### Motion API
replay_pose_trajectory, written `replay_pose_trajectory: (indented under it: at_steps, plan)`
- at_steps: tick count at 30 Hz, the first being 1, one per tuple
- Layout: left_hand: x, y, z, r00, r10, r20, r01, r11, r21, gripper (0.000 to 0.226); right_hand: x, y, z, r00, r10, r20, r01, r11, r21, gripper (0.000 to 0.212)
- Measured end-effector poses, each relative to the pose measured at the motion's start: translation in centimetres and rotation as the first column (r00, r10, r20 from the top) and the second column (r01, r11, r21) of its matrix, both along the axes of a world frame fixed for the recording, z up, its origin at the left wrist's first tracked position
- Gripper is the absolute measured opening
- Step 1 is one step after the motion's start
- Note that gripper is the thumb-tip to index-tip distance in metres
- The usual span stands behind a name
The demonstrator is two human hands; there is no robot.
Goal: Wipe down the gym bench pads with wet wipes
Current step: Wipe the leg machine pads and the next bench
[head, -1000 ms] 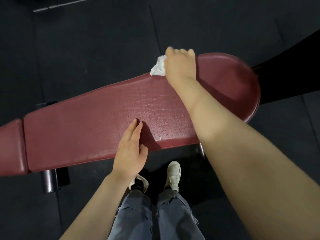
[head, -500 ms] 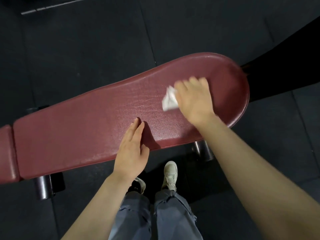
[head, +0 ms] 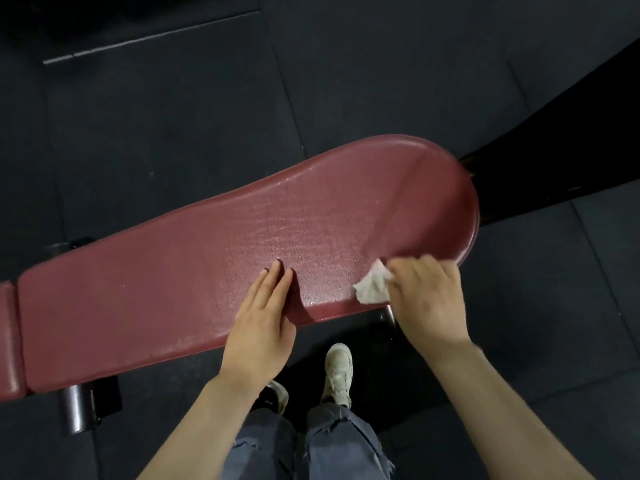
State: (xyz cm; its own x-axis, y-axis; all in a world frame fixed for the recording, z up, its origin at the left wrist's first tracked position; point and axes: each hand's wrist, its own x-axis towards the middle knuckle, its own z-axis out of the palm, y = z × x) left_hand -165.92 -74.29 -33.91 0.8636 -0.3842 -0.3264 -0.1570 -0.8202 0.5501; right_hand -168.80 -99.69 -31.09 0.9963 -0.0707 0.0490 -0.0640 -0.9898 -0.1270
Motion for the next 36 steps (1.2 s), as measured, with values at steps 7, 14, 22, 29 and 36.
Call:
replay_pose_trajectory:
  at_steps: [7,14,22,29,36]
  plan:
    - [0.5,-0.3,0.7,0.999,-0.043,-0.02,0.045,0.995,0.084,0.076,21.5,-1.7,1.3,0.997,-0.063,-0.055,0.053,0.985,-0.166,0.022]
    - [0.8,-0.6,1.5,0.984,-0.137,-0.111,0.157,0.967,0.203,0.083,4.5,-2.4,0.8,0.979,-0.192,0.067,0.192,0.981,0.009,0.01]
    - [1.5,-1.1,2.5,0.971,-0.166,-0.171,0.204,0.949,0.239,0.088,13.6,-5.6,1.6,0.989,-0.119,0.083,0.132,0.977,-0.17,0.012]
    - [2.0,-1.8,3.4,0.957,-0.172,-0.232,0.235,0.93,0.282,0.088,18.1,-6.8,1.3,0.97,-0.245,-0.002,0.242,0.961,-0.136,0.017]
    - [2.4,-2.0,3.7,0.945,-0.173,-0.276,0.249,0.93,0.27,0.09,-0.7,-4.8,0.8,0.933,-0.352,0.068,0.347,0.935,0.079,0.015]
